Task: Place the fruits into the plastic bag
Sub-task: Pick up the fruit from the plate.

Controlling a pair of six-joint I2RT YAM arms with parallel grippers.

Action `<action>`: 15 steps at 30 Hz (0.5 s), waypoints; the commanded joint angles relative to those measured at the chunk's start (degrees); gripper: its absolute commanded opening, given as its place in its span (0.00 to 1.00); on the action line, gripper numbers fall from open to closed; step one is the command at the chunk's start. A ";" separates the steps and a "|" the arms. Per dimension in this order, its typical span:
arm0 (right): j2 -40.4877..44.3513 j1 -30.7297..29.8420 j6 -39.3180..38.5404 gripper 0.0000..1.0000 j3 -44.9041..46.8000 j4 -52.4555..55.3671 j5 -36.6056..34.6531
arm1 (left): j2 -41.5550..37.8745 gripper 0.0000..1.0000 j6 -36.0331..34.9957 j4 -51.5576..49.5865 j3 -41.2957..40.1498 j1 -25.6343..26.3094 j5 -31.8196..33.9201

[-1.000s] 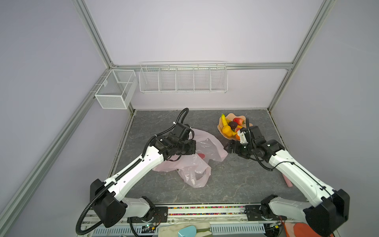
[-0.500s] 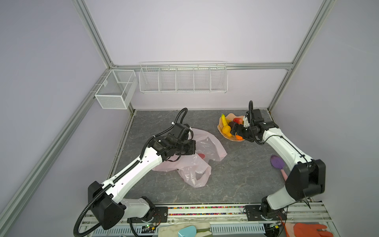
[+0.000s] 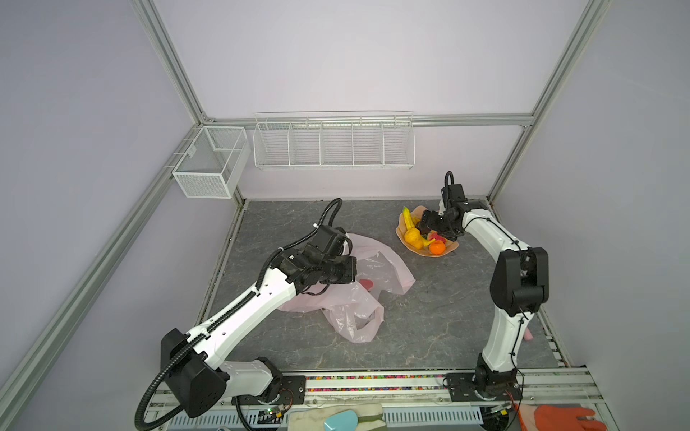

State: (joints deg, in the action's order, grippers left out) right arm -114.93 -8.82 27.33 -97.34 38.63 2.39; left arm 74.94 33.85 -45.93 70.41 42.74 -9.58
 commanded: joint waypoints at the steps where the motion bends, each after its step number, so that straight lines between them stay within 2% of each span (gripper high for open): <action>1: -2.76 0.36 -0.71 0.94 -3.11 -0.09 -0.24 | -0.89 0.00 0.92 -0.12 -0.36 -0.20 -0.57; 15: -11.54 1.08 -0.65 0.78 -10.91 0.42 -0.08 | -0.77 0.00 1.39 -0.80 -0.13 -0.24 -0.15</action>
State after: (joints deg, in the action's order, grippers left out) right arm -125.12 -7.97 26.96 -106.74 38.52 2.39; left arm 74.94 34.30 -45.93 70.39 42.74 -10.13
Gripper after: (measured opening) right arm 0.791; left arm 0.047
